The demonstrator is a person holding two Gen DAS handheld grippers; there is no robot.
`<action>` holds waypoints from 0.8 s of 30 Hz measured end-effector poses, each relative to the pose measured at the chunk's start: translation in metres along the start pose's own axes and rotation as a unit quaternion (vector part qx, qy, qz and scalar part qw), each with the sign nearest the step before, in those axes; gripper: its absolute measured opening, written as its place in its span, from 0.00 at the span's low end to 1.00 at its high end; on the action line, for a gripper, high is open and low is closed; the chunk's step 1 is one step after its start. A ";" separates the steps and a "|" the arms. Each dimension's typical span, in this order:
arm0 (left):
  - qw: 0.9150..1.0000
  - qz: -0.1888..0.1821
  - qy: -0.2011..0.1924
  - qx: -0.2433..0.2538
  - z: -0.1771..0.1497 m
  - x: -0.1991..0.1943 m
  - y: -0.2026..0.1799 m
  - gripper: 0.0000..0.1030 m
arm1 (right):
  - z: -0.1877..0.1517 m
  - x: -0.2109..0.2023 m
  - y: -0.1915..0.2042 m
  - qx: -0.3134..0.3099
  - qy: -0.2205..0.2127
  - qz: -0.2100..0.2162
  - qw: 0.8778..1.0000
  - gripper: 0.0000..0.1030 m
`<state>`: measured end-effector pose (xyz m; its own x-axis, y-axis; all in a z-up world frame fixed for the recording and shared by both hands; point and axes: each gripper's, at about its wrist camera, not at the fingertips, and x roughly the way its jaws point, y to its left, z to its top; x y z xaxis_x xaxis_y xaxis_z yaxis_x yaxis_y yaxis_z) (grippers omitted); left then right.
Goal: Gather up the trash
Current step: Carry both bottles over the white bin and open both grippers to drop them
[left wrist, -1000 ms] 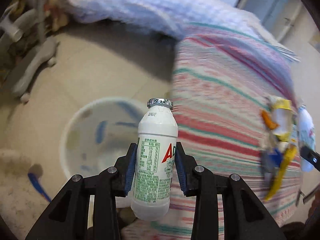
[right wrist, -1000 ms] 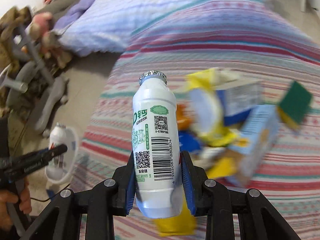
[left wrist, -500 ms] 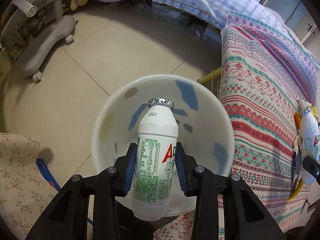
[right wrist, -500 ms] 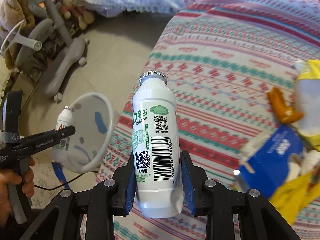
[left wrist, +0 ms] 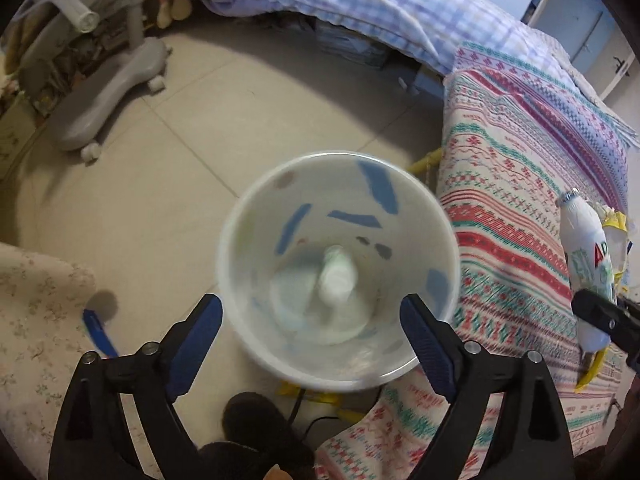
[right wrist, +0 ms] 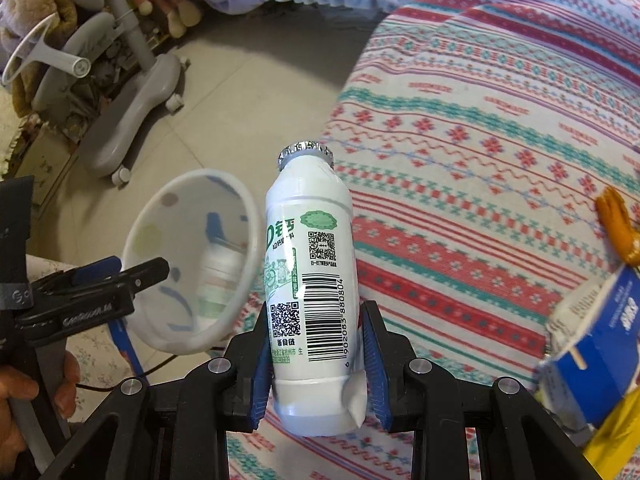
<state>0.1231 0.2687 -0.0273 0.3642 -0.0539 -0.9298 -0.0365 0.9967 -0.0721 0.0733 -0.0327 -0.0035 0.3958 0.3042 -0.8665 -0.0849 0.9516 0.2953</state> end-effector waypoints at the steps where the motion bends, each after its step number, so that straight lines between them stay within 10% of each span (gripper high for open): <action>1: 1.000 0.009 -0.004 -0.003 -0.003 -0.003 0.004 0.92 | 0.000 0.002 0.004 -0.003 0.001 0.004 1.000 0.35; 11: 0.997 0.061 -0.054 -0.017 -0.018 -0.028 0.046 0.95 | 0.006 0.032 0.042 -0.023 0.022 0.050 0.998 0.35; 24: 0.997 0.042 -0.056 -0.016 -0.018 -0.028 0.042 0.95 | 0.013 0.073 0.068 -0.034 0.034 0.063 0.997 0.35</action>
<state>0.0941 0.3115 -0.0108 0.4599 0.0385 -0.8871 -0.0998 0.9950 -0.0086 0.1083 0.0534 -0.0414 0.3150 0.4220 -0.8501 -0.1922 0.9055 0.3783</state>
